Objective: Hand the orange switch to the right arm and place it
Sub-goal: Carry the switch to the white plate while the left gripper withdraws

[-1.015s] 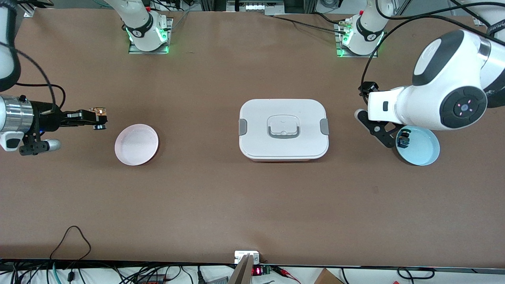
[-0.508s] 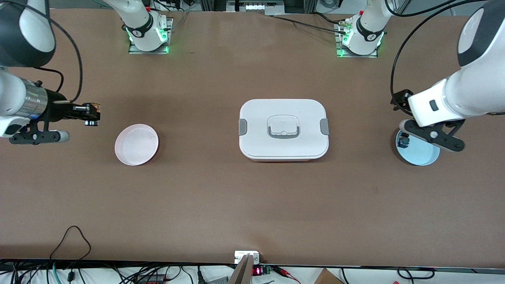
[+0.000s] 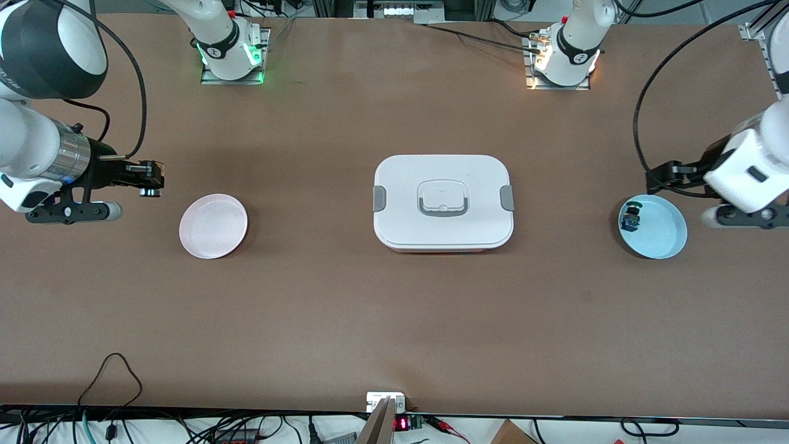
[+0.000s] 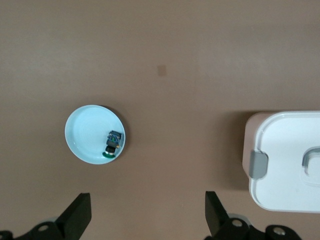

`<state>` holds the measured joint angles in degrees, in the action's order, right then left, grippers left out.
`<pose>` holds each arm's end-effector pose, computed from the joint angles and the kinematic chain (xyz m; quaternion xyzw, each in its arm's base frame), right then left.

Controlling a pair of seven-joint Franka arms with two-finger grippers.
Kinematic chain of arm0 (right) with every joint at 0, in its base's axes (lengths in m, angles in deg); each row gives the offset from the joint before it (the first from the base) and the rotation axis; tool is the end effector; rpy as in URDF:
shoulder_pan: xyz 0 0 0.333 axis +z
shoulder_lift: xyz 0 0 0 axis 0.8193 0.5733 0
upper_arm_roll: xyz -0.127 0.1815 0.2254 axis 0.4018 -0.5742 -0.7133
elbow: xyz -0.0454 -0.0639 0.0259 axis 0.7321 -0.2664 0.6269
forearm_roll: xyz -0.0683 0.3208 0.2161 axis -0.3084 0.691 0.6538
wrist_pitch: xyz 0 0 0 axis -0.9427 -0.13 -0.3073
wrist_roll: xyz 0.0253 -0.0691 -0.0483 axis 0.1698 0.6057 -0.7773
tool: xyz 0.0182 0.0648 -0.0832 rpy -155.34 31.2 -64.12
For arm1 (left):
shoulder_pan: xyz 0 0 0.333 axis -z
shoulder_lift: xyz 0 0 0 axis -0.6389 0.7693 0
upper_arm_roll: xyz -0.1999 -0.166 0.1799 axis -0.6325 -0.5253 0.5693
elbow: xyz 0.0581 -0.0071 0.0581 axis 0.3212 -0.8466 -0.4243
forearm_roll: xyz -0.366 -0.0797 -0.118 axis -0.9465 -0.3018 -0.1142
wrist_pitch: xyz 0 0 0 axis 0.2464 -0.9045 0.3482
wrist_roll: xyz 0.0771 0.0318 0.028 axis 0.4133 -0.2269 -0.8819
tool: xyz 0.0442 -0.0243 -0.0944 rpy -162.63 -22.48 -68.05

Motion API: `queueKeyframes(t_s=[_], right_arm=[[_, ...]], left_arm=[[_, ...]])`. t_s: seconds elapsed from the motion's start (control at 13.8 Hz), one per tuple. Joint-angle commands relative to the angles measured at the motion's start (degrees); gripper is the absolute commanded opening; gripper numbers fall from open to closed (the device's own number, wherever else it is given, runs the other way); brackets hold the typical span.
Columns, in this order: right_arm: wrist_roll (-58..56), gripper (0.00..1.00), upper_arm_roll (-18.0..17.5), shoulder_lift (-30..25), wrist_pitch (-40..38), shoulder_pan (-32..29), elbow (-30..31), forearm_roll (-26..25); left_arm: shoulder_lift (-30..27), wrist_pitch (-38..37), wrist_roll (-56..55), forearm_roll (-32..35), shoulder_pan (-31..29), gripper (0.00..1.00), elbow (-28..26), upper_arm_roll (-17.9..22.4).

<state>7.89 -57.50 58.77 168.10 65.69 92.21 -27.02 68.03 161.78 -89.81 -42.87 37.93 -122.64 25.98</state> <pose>0.6116 0.0675 0.5314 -0.9949 -0.0178 0.0967 0.0244 0.6114 -0.0230 0.5981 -0.9987 -0.0291 0.0379 0.0190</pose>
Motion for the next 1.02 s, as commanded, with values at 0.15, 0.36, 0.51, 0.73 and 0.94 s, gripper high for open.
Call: queueKeyframes(t_s=[0.15,0.36,0.51,0.73,0.94], right_arm=[[0.9,0.01,0.0,-0.8,5.2,0.1,5.6,-0.8],[0.9,0.01,0.1,-0.8,11.0,0.1,10.8,-0.9],[0.9,0.01,0.2,-0.7,17.6,0.0,16.2,-1.0],[0.5,0.01,0.2,-0.6,32.2,0.1,26.9,-1.2],[0.5,0.01,0.0,1.2,46.2,0.1,35.4,-1.2]], left_arm=[[-19.2,13.3,4.1,-1.4,2.9,1.00,-26.1,4.6],[-17.3,11.9,3.3,-1.4,4.3,1.00,-24.6,7.3],[-15.6,8.6,0.5,-1.2,4.4,1.00,-21.4,6.9],[-15.4,7.6,-1.0,-0.8,5.0,1.00,-20.7,6.8],[-12.5,7.4,-1.0,-0.8,5.1,1.00,-16.7,6.4]])
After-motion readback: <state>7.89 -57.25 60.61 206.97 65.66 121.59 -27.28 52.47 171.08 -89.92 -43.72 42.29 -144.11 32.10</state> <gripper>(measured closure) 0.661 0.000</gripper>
